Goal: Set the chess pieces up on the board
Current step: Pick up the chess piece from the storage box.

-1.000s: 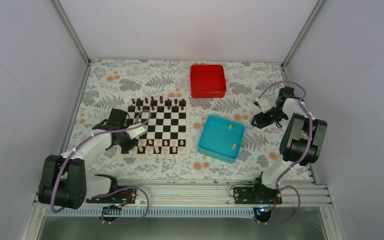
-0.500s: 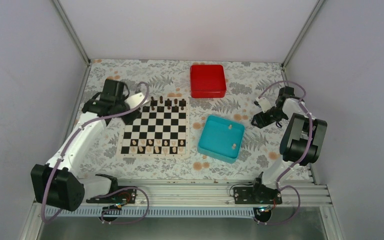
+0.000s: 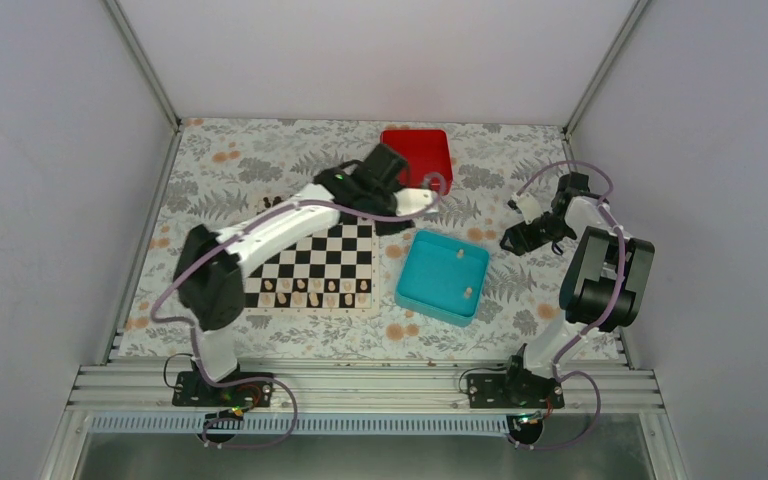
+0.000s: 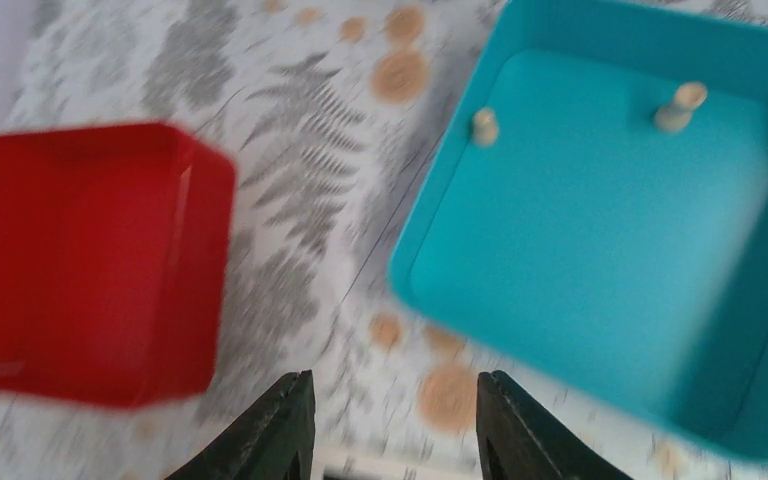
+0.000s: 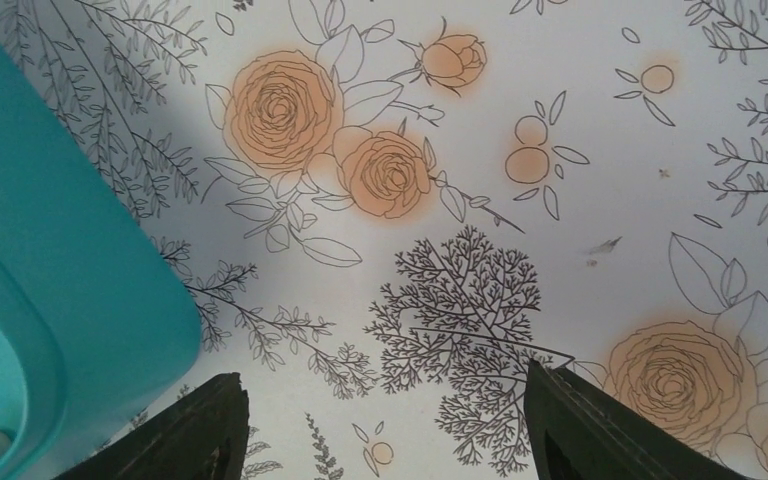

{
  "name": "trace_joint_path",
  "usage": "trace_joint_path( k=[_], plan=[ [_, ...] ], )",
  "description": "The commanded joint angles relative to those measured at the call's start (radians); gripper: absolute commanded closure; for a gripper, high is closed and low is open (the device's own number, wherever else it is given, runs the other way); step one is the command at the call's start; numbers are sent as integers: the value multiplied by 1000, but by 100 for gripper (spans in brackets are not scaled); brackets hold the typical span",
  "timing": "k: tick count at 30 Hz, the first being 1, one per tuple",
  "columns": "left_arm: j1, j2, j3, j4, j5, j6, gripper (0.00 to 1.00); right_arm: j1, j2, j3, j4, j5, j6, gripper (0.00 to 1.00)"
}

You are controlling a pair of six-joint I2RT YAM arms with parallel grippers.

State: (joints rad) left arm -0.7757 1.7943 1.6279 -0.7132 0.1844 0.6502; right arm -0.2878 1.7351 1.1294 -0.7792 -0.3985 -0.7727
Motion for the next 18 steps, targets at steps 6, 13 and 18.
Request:
trace_joint_path(
  k=[6,13,18],
  plan=[
    [-194,263,200,78,157,-2,52,7,-12,3,-2,-53,-15,25],
    [-281,375,261,30,281,107,41,7,14,3,3,-60,-29,14],
    [-287,456,341,-9,304,116,38,7,12,11,1,-64,-35,0]
  ],
)
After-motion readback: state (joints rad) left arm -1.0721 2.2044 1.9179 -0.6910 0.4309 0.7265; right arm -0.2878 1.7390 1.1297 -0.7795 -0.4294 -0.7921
